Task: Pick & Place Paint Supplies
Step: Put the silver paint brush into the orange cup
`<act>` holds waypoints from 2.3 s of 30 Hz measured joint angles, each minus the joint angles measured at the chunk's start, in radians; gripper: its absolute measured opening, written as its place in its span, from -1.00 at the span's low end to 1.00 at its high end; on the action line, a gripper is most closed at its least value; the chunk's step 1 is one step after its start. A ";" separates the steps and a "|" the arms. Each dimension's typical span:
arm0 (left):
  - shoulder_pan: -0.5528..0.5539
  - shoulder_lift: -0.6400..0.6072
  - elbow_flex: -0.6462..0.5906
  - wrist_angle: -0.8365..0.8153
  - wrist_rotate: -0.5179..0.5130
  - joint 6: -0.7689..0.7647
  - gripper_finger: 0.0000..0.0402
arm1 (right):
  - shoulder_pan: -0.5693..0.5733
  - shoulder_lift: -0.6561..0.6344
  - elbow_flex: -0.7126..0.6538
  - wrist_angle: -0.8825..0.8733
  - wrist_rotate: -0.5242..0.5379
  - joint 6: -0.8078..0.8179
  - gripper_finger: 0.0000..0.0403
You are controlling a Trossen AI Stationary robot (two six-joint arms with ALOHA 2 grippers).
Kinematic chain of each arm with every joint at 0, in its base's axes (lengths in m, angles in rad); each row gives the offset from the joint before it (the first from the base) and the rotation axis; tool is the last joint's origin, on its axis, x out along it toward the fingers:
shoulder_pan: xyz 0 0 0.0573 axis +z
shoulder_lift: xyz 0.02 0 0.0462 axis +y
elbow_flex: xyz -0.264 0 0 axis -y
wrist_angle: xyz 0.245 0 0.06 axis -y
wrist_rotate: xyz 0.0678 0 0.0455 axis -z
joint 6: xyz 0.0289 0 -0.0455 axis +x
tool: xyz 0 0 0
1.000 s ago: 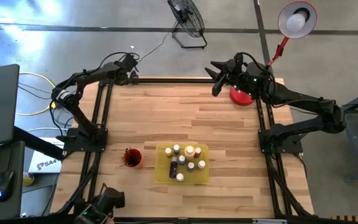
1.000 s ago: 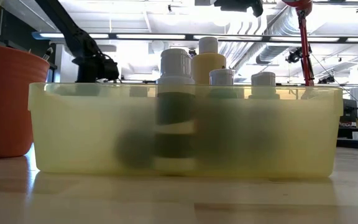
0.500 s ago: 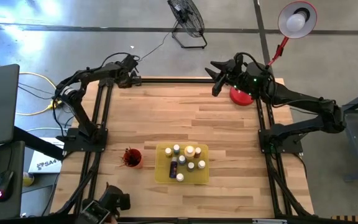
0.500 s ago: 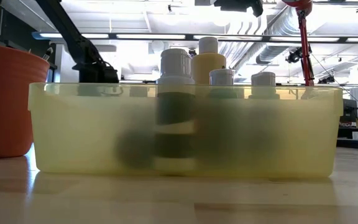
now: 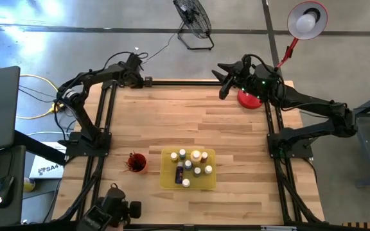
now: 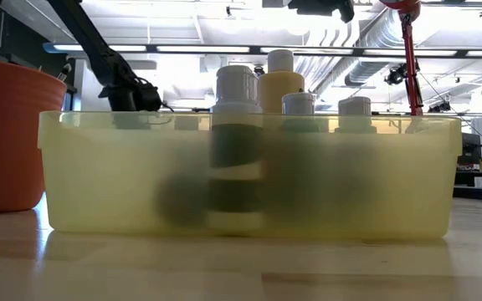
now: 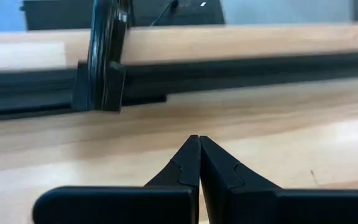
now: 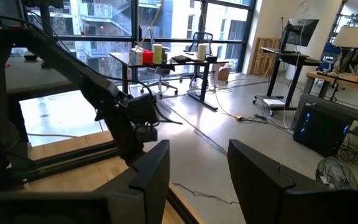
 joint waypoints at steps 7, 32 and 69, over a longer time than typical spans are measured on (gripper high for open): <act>0.019 0.000 0.000 0.067 -0.002 -0.116 -1.00 | -0.002 0.000 0.000 -0.007 0.000 -0.002 -0.24; -0.116 -0.001 0.000 0.259 -0.230 0.221 -1.00 | -0.040 0.000 0.000 -0.005 0.003 0.011 -0.24; 0.170 0.002 0.029 0.204 -0.112 0.334 -1.00 | -0.046 0.012 0.000 0.024 0.112 0.105 -0.43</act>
